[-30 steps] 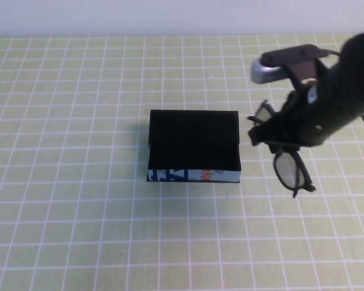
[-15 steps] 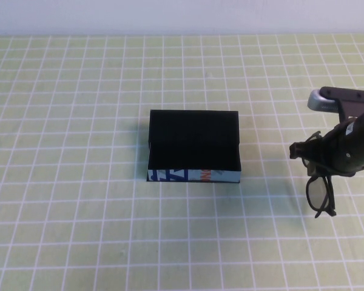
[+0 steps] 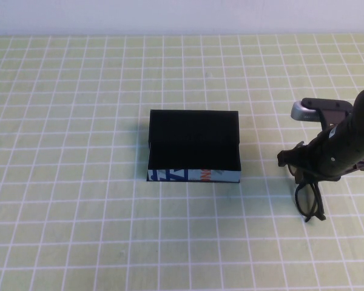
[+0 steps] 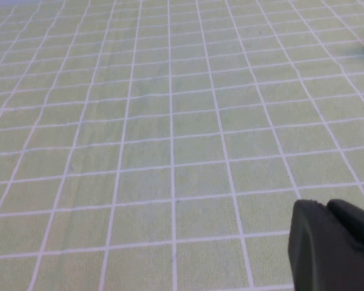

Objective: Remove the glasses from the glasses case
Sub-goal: Place the glasses on the table

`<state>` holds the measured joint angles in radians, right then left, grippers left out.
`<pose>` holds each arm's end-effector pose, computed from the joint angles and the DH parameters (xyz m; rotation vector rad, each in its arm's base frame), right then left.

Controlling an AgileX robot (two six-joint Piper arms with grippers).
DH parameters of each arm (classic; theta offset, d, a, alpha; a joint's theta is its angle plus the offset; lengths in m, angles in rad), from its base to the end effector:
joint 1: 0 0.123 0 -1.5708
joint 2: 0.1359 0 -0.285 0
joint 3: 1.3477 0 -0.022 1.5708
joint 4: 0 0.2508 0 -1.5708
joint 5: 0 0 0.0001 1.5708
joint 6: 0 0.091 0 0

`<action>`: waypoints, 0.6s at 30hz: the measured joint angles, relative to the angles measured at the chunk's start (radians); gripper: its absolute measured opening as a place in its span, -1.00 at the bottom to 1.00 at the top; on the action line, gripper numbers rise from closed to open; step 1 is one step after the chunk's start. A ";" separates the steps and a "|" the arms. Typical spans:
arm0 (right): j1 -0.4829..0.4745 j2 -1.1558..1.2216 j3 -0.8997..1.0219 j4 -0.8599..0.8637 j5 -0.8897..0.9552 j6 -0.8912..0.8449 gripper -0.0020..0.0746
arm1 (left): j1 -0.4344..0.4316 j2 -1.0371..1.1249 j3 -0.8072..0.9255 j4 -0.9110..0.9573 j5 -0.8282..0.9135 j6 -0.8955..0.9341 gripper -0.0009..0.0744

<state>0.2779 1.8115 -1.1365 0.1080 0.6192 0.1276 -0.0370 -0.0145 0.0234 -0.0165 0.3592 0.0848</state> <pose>0.3429 0.1037 0.1824 -0.1031 2.7918 0.2113 0.0528 -0.0025 0.1737 0.1025 1.8488 0.0172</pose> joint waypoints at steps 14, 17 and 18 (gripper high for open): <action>0.000 0.001 -0.032 -0.035 0.033 -0.007 -0.10 | 0.000 0.000 0.000 0.000 0.000 0.000 -0.99; 0.000 -0.044 -0.032 -0.056 0.065 -0.007 -0.10 | 0.000 0.000 0.000 0.000 0.000 0.000 -0.99; 0.000 -0.067 -0.032 -0.064 0.082 -0.007 -0.11 | 0.000 0.000 0.000 0.000 0.000 0.000 -0.99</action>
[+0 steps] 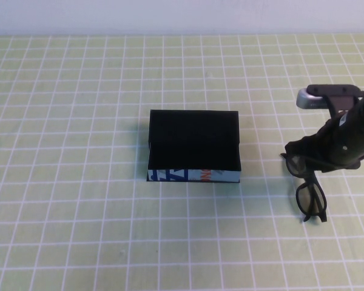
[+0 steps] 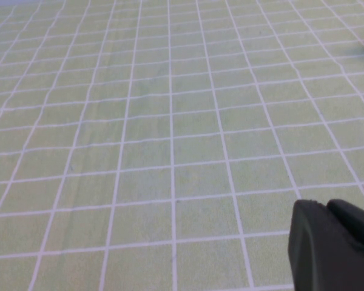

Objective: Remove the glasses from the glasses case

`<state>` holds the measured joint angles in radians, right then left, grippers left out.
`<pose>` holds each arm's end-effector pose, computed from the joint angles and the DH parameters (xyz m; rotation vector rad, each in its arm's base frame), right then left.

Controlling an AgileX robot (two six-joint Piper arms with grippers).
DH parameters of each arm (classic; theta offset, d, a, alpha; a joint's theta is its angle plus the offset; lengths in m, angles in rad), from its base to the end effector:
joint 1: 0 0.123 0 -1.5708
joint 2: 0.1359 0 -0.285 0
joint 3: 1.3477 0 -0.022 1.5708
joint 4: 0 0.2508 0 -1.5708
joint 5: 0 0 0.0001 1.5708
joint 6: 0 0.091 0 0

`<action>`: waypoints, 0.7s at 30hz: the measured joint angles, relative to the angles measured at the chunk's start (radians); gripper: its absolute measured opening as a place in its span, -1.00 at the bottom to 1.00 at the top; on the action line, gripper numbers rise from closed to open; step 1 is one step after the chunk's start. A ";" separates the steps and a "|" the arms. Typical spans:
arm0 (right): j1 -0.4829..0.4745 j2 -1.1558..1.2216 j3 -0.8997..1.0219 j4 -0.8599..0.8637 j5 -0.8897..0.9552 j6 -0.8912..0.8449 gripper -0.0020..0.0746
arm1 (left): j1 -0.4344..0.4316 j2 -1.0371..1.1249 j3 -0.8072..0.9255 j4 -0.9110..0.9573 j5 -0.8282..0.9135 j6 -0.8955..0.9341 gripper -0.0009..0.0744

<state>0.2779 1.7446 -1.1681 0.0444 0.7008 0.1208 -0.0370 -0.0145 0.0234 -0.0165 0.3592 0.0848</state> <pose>0.3381 0.0992 0.2115 -0.1782 2.7656 0.1535 0.0528 -0.0025 0.1737 0.1025 1.8488 0.0172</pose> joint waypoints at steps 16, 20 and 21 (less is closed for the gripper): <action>0.000 -0.513 0.195 0.026 0.221 -0.020 -0.98 | 0.000 0.000 0.000 0.000 0.000 0.000 -0.99; 0.000 -0.725 0.358 0.071 0.144 -0.022 -0.99 | 0.000 0.000 0.000 0.000 0.000 0.000 -0.99; 0.000 -0.777 0.393 0.084 0.144 -0.022 -0.99 | 0.000 0.000 0.000 0.000 0.000 0.000 -0.99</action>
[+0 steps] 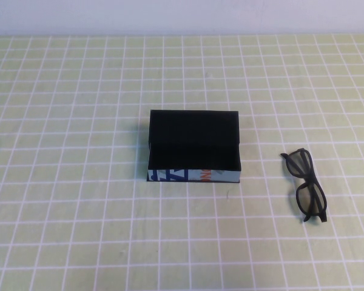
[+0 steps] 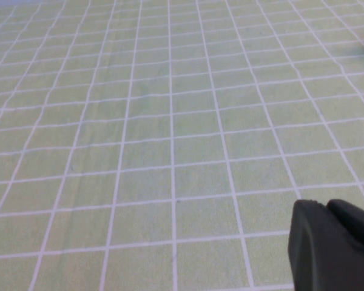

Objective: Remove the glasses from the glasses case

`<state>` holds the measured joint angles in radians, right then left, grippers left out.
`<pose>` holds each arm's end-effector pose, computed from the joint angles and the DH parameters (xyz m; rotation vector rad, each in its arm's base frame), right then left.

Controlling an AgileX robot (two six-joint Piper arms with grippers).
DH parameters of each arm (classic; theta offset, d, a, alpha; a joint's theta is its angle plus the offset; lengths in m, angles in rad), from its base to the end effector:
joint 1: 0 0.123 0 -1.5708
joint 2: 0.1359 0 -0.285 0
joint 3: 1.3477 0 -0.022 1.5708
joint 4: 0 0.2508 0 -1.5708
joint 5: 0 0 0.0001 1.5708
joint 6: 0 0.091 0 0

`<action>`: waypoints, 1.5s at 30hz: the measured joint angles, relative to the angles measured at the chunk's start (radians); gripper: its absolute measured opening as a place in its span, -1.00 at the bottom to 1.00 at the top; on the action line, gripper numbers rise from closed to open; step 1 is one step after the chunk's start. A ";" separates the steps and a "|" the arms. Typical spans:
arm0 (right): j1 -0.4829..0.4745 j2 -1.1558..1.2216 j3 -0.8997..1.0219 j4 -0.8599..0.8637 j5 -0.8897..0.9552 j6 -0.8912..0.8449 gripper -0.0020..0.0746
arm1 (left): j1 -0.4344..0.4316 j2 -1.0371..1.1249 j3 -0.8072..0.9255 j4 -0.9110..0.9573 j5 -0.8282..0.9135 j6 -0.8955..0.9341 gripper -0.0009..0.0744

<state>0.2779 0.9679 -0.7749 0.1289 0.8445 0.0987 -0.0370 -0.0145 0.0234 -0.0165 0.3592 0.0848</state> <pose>0.1671 0.0568 0.2993 -0.1578 2.5334 0.3068 0.0528 -0.0025 0.1737 0.1025 1.8488 0.0172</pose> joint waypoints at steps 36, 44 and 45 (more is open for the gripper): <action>-0.166 -0.976 0.802 -0.007 -0.538 -0.182 -0.99 | 0.000 0.000 0.000 0.000 0.000 0.000 -0.99; -0.166 -0.976 0.802 -0.003 -0.532 -0.182 -0.99 | 0.000 0.000 0.000 0.000 0.000 0.000 -0.99; -0.166 -0.976 0.802 -0.003 -0.532 -0.182 -0.99 | 0.000 0.000 0.000 0.000 0.000 0.000 -0.99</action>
